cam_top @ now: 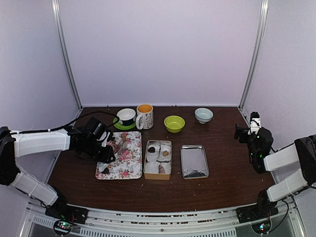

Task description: Pack the chocolate

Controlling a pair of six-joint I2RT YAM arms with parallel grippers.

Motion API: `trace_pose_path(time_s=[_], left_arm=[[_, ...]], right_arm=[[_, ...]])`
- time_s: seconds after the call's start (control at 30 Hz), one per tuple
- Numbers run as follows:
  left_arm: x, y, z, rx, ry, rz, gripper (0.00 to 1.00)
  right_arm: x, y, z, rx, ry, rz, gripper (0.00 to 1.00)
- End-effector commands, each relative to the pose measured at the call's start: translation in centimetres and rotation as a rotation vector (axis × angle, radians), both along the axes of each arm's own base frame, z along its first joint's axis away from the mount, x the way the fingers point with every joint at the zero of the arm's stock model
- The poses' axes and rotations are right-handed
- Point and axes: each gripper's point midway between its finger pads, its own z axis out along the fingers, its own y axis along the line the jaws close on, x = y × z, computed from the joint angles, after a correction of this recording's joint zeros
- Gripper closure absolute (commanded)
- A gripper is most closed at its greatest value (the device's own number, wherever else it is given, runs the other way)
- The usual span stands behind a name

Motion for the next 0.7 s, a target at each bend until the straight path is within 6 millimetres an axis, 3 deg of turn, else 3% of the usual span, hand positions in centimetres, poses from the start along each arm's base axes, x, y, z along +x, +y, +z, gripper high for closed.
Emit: trace_pose_path(time_s=[0.0,0.3,0.47,0.67], left_arm=[[0.6,0.6,1.0,0.004,-0.058,0.034,0.67],[-0.5,0.9,3.6,-0.058,-0.072,0.061,0.63],[-0.9,2.0,2.9,-0.024,-0.060,0.098,0.61],[-1.2,1.8,1.7,-0.017,-0.007,0.106,0.60]], right_arm=[[0.0,-0.5,0.3,0.010,-0.013,-0.024,0.00],[0.0,-0.5,0.3,0.010,-0.013,-0.025,0.00],[0.0,-0.5,0.2,0.009,-0.012,-0.026,0.00],[0.0,-0.5,0.3,0.010,-0.013,-0.025,0.00]])
